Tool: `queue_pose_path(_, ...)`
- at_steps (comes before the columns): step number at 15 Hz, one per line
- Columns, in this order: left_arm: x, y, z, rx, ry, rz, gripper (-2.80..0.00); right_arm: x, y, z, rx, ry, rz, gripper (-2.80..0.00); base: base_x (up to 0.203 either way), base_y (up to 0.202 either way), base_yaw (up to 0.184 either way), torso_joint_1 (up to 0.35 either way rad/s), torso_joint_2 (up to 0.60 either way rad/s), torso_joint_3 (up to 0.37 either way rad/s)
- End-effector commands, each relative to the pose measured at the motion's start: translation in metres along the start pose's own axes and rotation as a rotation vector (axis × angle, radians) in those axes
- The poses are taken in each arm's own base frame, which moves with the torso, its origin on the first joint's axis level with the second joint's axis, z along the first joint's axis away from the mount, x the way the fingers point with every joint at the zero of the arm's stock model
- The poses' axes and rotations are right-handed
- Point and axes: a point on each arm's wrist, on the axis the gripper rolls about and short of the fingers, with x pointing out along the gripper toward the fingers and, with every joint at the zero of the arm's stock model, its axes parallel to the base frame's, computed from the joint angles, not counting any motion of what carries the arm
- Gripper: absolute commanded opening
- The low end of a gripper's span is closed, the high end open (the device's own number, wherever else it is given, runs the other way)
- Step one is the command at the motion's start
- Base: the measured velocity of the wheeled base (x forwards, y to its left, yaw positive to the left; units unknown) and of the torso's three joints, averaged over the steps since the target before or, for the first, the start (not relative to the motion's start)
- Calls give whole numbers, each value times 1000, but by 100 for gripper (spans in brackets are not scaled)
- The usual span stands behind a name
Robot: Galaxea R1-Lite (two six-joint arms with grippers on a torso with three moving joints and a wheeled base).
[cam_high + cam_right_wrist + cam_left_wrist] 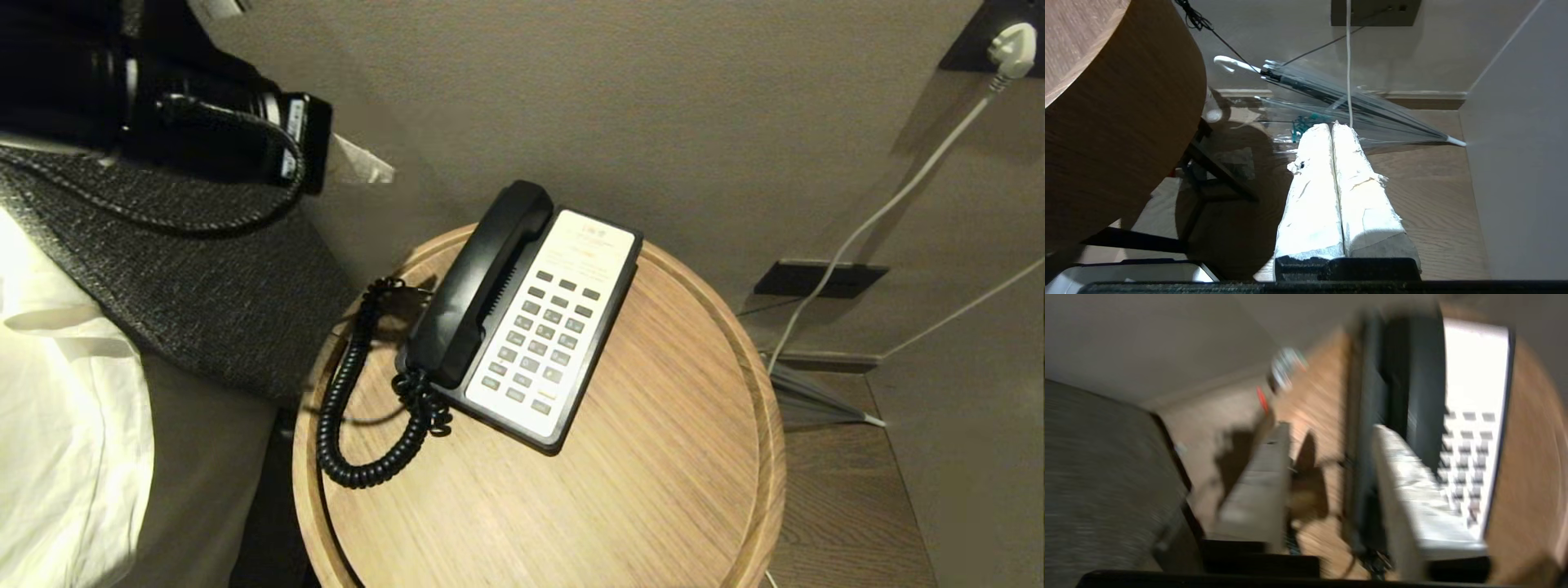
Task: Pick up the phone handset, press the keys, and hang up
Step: Pick up the desk phone handset
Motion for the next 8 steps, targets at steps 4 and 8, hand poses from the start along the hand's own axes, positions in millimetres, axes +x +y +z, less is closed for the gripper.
queue_pose_path(4,21,-42,-5,115,94,-68,0,1,0,-6,0,19,0,-280,0,0,0,0,0,0)
queue_pose_path(8,26,-63,-11,183,137,-50,0,1,0,-6,0,19,0,-280,0,0,0,0,0,0)
